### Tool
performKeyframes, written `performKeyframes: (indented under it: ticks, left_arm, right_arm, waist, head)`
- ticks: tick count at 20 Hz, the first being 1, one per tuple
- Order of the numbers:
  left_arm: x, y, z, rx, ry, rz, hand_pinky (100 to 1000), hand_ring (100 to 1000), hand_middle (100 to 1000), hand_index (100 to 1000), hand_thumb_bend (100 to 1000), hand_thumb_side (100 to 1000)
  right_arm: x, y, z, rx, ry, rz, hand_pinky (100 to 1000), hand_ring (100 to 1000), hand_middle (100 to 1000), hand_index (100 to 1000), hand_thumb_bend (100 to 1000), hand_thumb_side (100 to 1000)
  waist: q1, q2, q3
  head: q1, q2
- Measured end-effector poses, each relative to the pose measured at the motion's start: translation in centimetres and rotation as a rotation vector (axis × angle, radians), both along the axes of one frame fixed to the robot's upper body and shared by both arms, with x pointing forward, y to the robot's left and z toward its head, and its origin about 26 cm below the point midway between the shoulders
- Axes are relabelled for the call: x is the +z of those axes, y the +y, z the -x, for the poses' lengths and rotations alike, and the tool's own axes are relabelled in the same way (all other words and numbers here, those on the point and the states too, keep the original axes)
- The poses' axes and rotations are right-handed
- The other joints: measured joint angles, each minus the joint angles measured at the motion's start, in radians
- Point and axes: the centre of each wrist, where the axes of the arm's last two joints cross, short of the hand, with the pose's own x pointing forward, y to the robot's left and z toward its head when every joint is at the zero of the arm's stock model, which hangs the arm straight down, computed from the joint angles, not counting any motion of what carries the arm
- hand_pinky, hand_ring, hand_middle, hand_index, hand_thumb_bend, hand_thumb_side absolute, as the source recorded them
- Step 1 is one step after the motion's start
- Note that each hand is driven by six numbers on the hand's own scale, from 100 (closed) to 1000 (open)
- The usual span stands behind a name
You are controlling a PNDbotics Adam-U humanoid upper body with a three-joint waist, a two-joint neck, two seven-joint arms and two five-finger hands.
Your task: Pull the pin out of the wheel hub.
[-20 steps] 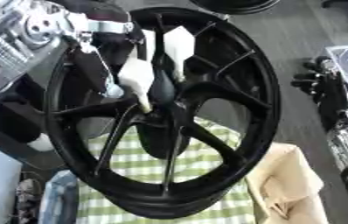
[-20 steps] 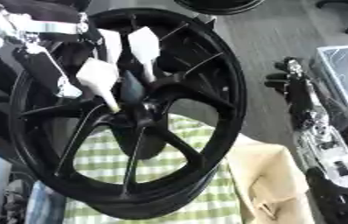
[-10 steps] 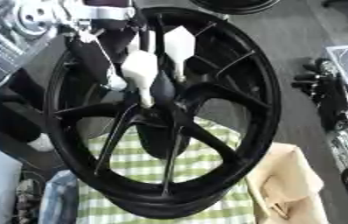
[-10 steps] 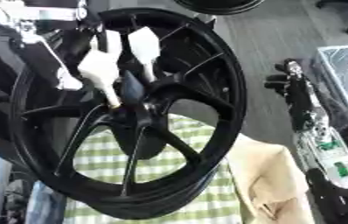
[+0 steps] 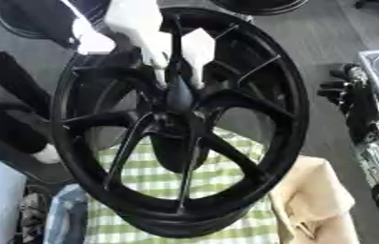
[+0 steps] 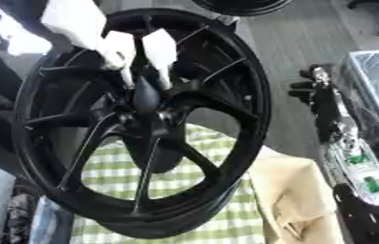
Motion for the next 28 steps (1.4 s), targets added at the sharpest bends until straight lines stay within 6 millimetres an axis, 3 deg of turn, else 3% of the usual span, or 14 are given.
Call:
performKeyframes:
  ticks: [7, 11, 12, 17, 19, 20, 21, 22, 23, 24, 25, 28]
  left_arm:
    - [-1.0, 9.0, 1.8, 0.281, -0.132, 0.189, 498, 286, 270, 340, 375, 100]
    - [-3.1, 13.5, 2.2, 0.468, -0.176, 0.310, 512, 309, 302, 372, 252, 100]
    - [-3.7, 14.5, 2.3, 0.515, -0.186, 0.340, 545, 353, 351, 421, 206, 100]
    - [-7.7, 19.2, 2.0, 0.760, -0.191, 0.471, 626, 450, 452, 532, 151, 100]
    - [-9.9, 20.7, 1.9, 0.827, -0.152, 0.522, 697, 537, 539, 638, 144, 100]
    - [-11.0, 21.3, 1.8, 0.848, -0.124, 0.545, 766, 646, 638, 723, 202, 119]
    - [-12.1, 21.8, 1.8, 0.864, -0.095, 0.563, 803, 706, 686, 757, 242, 185]
    - [-13.0, 22.2, 1.8, 0.873, -0.071, 0.573, 869, 793, 746, 814, 362, 328]
    - [-13.9, 22.6, 1.9, 0.881, -0.046, 0.577, 882, 807, 763, 830, 411, 418]
    - [-14.5, 22.8, 1.9, 0.888, -0.031, 0.575, 901, 825, 784, 853, 487, 635]
    - [-15.1, 23.2, 1.9, 0.899, -0.019, 0.571, 910, 837, 800, 866, 527, 747]
    - [-16.3, 24.0, 1.7, 0.925, 0.015, 0.562, 912, 839, 811, 876, 600, 887]
  right_arm:
    - [0.3, -1.0, 0.2, -0.052, -0.021, 0.001, 930, 712, 620, 825, 100, 920]
    - [0.5, -1.4, 0.4, -0.080, -0.035, -0.003, 930, 712, 620, 825, 100, 917]
    - [0.5, -1.5, 0.5, -0.089, -0.036, -0.003, 930, 713, 621, 825, 100, 916]
    - [0.9, -2.3, 0.6, -0.140, -0.061, -0.011, 931, 712, 621, 826, 100, 908]
    - [1.1, -2.6, 0.7, -0.155, -0.071, -0.015, 930, 712, 620, 825, 100, 909]
    - [1.2, -2.6, 0.7, -0.162, -0.074, -0.017, 931, 712, 620, 825, 100, 908]
    - [1.2, -2.7, 0.7, -0.166, -0.076, -0.018, 931, 712, 620, 825, 100, 908]
    - [1.3, -2.7, 0.7, -0.168, -0.078, -0.019, 931, 712, 620, 825, 100, 909]
    - [1.3, -2.7, 0.7, -0.171, -0.079, -0.019, 931, 712, 620, 825, 100, 910]
    - [1.3, -2.7, 0.7, -0.173, -0.080, -0.020, 930, 712, 620, 825, 100, 911]
    - [1.4, -2.7, 0.7, -0.172, -0.082, -0.022, 930, 712, 620, 825, 100, 912]
    - [1.4, -2.7, 0.7, -0.172, -0.081, -0.024, 930, 712, 620, 825, 100, 912]
  waist:
    - [-0.007, 0.001, 0.028]
    - [-0.018, 0.010, 0.047]
    - [-0.018, 0.011, 0.051]
    - [-0.018, 0.022, 0.063]
    - [-0.019, 0.024, 0.064]
    - [-0.020, 0.026, 0.065]
    - [-0.022, 0.028, 0.065]
    - [-0.024, 0.029, 0.066]
    - [-0.025, 0.029, 0.067]
    - [-0.025, 0.029, 0.069]
    - [-0.025, 0.029, 0.071]
    - [-0.026, 0.029, 0.071]
  head:
    - [-0.018, 0.000]
    - [-0.024, 0.001]
    - [-0.025, 0.001]
    - [-0.025, 0.001]
    - [-0.025, 0.001]
    - [-0.025, 0.001]
    - [-0.025, 0.001]
    - [-0.025, 0.000]
    - [-0.025, 0.000]
    - [-0.025, 0.000]
    - [-0.024, -0.001]
    - [-0.024, -0.001]
